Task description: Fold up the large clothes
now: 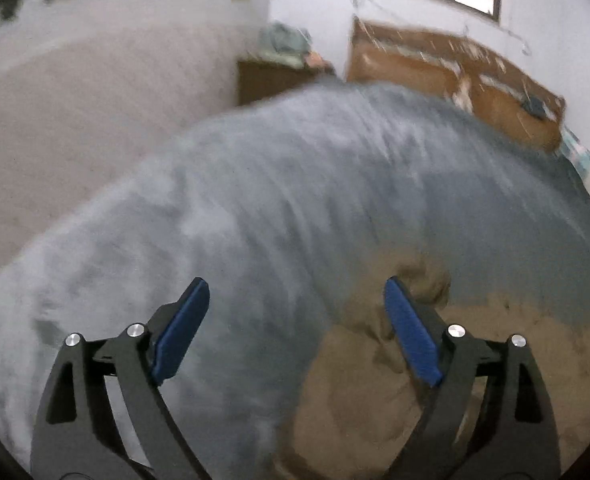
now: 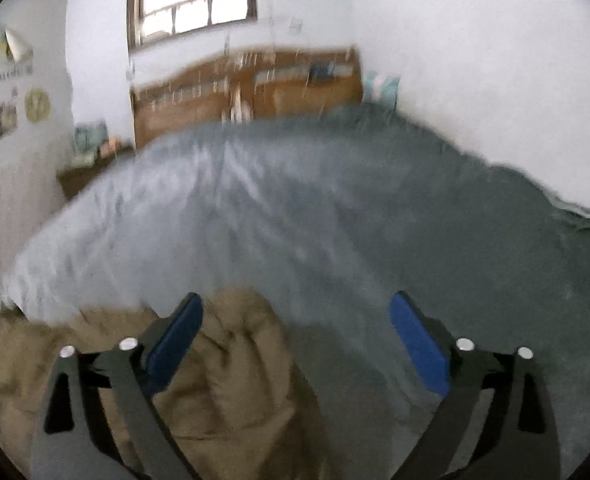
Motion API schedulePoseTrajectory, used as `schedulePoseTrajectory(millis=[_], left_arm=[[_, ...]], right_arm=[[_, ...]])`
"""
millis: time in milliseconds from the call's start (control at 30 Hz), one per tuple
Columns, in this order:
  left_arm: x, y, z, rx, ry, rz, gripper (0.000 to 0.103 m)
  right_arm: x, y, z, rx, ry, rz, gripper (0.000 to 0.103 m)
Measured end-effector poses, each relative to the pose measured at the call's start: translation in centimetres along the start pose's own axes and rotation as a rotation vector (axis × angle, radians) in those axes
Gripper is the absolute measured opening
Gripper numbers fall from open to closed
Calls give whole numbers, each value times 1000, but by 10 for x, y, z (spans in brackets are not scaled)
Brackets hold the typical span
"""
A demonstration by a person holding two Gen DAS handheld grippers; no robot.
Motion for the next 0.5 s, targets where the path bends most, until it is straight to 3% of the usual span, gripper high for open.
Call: schedulePoseTrajectory(millis=[100, 200, 233, 300, 400, 500], left_arm=[[-56, -17, -5, 94, 27, -84, 94], [-96, 8, -44, 241, 174, -71, 97], [-104, 25, -55, 289, 213, -44, 97], [-102, 46, -64, 291, 200, -7, 97], [-86, 73, -87, 279, 274, 96, 95], [-83, 84, -114, 355, 316, 81, 93]], right_arm=[[-36, -4, 26, 41, -98, -26, 101], [-39, 36, 72, -62, -241, 148, 101], [-36, 47, 79, -104, -244, 179, 101], [-24, 66, 80, -170, -218, 229, 101], [-11, 78, 71, -78, -250, 290, 101], [-2, 89, 80, -56, -299, 321, 101]])
Point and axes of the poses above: each gripper's, at about its wrist camera, not at the fingertips, and x roughly the way its jaws point, z to its left, y to its underside, the point moved 8 cm from there along x, roughly the way its jaws point, and after that the axes turned 8 degrees about -z, right-handed, at the moved point
